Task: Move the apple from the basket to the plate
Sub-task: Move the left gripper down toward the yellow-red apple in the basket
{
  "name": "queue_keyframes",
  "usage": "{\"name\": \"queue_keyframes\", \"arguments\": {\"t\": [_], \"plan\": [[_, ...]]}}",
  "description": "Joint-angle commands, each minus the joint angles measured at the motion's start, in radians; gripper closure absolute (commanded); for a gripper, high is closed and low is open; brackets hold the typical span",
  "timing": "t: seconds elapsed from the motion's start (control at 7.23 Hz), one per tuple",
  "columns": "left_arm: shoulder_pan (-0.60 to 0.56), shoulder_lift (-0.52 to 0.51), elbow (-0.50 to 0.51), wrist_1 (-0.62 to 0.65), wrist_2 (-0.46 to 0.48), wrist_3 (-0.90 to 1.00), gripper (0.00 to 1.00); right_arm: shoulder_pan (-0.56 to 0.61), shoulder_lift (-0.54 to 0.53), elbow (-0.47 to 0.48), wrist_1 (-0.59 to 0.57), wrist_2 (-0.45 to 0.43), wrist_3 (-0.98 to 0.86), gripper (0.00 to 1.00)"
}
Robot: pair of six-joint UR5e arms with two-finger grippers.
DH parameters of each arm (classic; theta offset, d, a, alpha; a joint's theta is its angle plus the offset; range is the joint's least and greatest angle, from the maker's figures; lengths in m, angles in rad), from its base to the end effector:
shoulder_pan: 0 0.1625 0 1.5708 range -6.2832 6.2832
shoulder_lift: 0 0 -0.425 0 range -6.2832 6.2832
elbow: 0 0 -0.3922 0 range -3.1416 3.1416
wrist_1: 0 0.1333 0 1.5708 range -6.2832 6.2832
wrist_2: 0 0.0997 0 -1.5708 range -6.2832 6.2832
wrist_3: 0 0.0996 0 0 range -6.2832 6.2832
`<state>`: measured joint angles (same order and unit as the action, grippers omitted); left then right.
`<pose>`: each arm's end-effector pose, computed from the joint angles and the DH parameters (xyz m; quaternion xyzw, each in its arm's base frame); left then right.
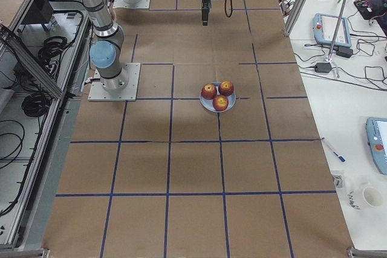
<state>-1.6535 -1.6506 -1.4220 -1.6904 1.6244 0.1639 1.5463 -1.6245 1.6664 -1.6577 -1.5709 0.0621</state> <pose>-0.1705 -0.5073 0.5088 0.1236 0.9917 0.0264 0.0257 0.1217 -0.4762 0.4754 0.0433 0.9988 -0.0225 0.0004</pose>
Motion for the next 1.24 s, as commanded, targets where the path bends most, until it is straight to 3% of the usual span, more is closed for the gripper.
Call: {"name": "queue_keyframes", "arguments": {"t": [0.0,0.41,0.55,0.69,0.97,1.11], "plan": [[0.001,0.005,0.000,-0.002,0.002,-0.004,0.01,0.000,0.000,-0.001,-0.001,0.000,-0.001,0.00],[0.026,0.002,-0.005,-0.002,0.006,0.037,0.01,0.000,0.000,-0.001,0.001,-0.001,-0.001,0.00],[0.090,-0.003,-0.024,0.006,0.002,0.154,0.01,0.000,0.000,0.001,0.001,0.000,-0.001,0.00],[0.159,-0.005,-0.079,0.064,-0.006,0.223,0.01,0.000,0.000,0.001,0.001,0.000,-0.001,0.00],[0.245,-0.041,-0.258,0.304,-0.014,0.380,0.01,0.000,0.000,0.001,0.001,0.000,-0.001,0.00],[0.285,-0.088,-0.287,0.360,-0.014,0.417,0.01,0.000,0.000,0.001,0.001,-0.001,-0.001,0.00]]}}
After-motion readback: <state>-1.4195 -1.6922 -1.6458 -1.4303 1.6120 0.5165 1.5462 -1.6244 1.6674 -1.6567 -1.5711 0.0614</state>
